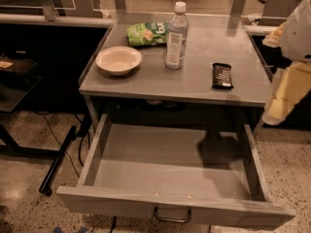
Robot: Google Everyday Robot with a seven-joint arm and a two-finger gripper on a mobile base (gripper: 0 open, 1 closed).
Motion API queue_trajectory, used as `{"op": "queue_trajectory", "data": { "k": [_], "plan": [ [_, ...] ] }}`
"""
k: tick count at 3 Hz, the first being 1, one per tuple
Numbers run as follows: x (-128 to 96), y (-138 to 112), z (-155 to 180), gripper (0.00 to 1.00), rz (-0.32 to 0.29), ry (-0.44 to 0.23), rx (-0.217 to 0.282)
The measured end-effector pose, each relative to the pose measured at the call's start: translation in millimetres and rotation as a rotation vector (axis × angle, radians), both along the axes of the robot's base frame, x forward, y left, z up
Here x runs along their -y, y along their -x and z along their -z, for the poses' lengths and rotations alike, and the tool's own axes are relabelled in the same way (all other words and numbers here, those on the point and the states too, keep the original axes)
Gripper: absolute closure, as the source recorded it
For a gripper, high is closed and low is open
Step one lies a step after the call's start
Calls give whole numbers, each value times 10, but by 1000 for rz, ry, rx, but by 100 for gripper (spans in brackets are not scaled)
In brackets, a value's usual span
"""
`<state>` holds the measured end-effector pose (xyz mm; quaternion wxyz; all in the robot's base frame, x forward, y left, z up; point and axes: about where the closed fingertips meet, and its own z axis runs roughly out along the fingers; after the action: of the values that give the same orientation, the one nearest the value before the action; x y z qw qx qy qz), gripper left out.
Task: Place rxbar chocolate into top drawer
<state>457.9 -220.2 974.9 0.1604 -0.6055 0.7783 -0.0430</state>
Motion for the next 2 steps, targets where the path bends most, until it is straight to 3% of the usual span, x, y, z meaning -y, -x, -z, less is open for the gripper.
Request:
{"op": "queue_trajectory", "data": {
  "k": [1, 2],
  "plan": [
    [8, -572, 146, 0, -29, 40, -8],
    [6, -605, 162, 0, -29, 44, -7]
  ]
}}
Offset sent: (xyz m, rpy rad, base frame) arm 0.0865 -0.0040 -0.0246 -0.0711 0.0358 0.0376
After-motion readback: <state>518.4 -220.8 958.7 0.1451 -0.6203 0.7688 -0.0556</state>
